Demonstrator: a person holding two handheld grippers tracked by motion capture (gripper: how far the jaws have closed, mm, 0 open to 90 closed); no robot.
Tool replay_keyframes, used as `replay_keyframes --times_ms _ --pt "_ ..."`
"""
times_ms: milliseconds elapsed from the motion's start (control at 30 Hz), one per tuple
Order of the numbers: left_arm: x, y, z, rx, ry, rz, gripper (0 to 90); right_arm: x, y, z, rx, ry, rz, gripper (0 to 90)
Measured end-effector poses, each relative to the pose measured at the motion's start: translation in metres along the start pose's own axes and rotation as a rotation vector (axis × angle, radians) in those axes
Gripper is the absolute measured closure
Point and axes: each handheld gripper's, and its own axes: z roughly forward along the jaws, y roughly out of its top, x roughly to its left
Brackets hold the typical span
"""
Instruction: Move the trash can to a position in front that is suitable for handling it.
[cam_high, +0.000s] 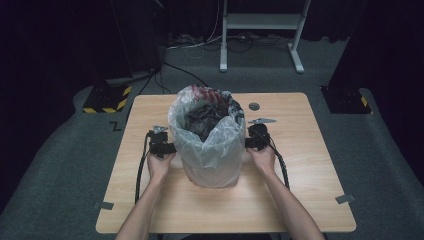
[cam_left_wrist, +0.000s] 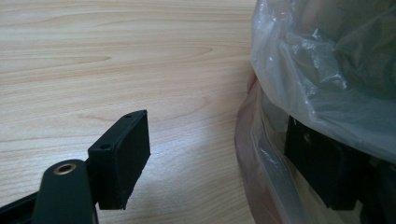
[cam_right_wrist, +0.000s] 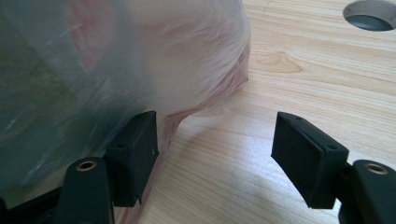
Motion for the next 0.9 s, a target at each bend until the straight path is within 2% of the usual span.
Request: replay_keyframes --times_ms 100,167,300,500,667,800,900 --pt "-0.003 0.0 0.0 0.002 0.003 0.009 22.4 -0.002 -0.002 -0.003 -0.002 -0.007 -0.009 32.2" --pt "-0.01 0.0 -0.002 0.004 0.011 0.043 22.7 -0.002 -0.003 -0.006 -0.003 -0.019 -0.011 33.2" --pt "-0.016 -0.002 -0.004 0.004 0.01 0.061 22.9 -0.004 -0.006 -0.011 -0.001 -0.029 -0.013 34.2" --pt "-0.023 -0.004 -0.005 0.003 0.001 0.061 23.1 -0.006 -0.01 -0.018 0.003 -0.037 -0.018 34.1" --pt "-0.03 -0.003 -0.003 0.007 0.009 0.079 24.3 -0.006 -0.013 -0.024 -0.017 -0.079 -0.032 33.6" --pt "-0.031 -0.002 -0.003 0.01 0.008 0.079 23.6 -0.007 -0.014 -0.026 -0.014 -0.084 -0.031 31.8" --pt "-0.027 -0.003 -0.002 0.019 -0.01 0.06 19.7 -0.01 -0.016 -0.027 -0.009 -0.079 -0.027 27.6"
